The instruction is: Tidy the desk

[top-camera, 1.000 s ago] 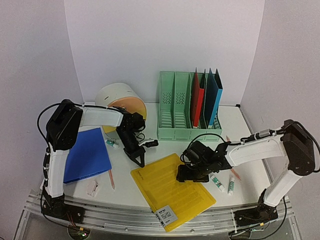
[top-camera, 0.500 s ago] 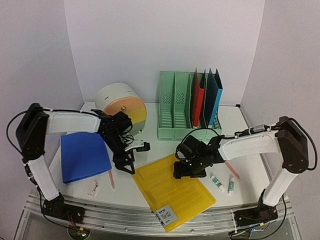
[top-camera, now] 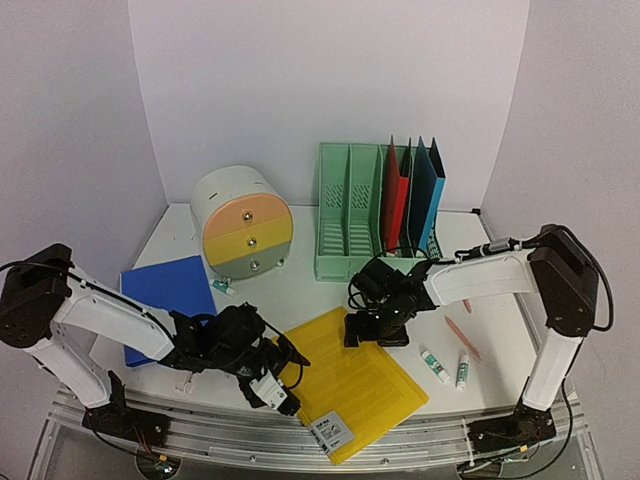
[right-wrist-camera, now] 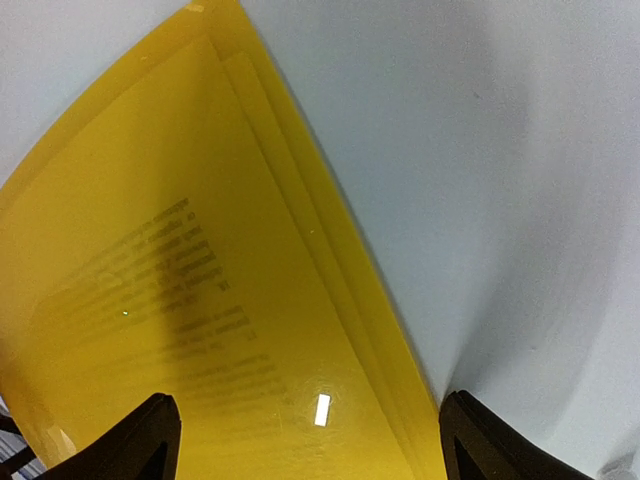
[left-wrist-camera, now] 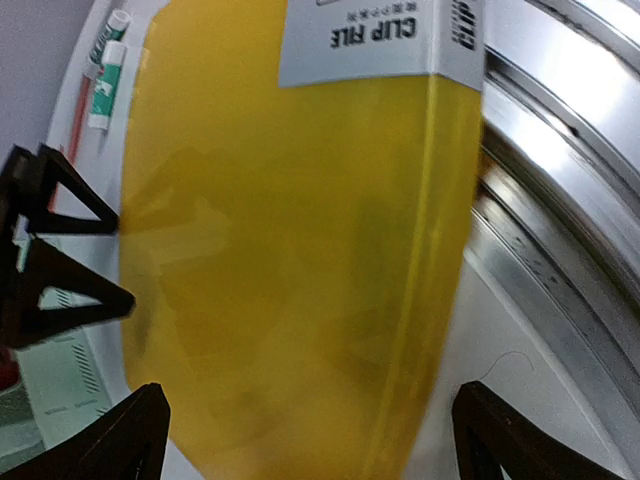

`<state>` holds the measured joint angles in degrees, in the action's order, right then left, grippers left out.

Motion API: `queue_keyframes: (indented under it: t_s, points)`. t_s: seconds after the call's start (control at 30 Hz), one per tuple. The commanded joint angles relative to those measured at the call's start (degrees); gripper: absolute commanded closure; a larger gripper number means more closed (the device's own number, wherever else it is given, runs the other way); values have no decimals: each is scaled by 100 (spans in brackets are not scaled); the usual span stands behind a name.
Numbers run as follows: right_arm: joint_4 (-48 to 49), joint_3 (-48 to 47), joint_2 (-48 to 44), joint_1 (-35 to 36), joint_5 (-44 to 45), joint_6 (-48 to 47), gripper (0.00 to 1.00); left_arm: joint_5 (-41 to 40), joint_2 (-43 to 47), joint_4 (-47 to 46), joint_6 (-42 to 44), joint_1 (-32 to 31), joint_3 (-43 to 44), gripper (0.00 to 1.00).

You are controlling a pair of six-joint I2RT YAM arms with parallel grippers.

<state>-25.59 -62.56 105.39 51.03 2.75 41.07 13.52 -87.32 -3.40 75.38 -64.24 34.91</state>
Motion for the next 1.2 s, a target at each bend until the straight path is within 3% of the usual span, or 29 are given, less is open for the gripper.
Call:
queue_keyframes:
  t_s: [0.0, 0.2, 0.27, 0.37, 0.5, 0.57, 0.67, 0.8, 0.87, 1.07, 1.17]
  points:
    - [152, 159, 398, 12, -950, -114, 10, -772, -601, -1903, 553, -403, -331, 1]
    - [743, 445, 341, 11, -1410, 25, 11, -1093, -1293, -2801, 832, -498, -457, 5]
    - [903, 427, 344, 13, -1553, -13, 11, -1109, -1361, -3025, 946, -501, -517, 12]
    - [927, 271, 433, 10, -1738, -126, 12, -1160, -1353, -3586, 1174, -501, -565, 34]
    - [885, 33, 273, 12, -1720, -258, 12, -1427, -1100, -3754, 1314, -498, -383, 74]
    - [731, -195, 35, 10, -1458, -319, 13, -1605, -786, -3161, 1142, -490, -144, 86]
    - [164, -780, -409, 66, -743, -524, 15, -1478, -110, -1542, 524, -439, 528, 99]
    - [-828, -1927, -734, 582, 459, -1350, 15, -770, 338, 962, -407, -225, 1610, 100]
    - [-907, -2137, -959, 954, 416, -1858, 15, -376, 344, 2017, -876, -42, 2155, 100]
    - [-920, -2104, -2150, 1376, 374, -1944, 15, 439, 247, 3027, -1584, 415, 2842, 100]
    - [-968, -2065, -2760, 1408, 517, -1975, 20, 768, 108, 3369, -1729, 600, 3153, 100]
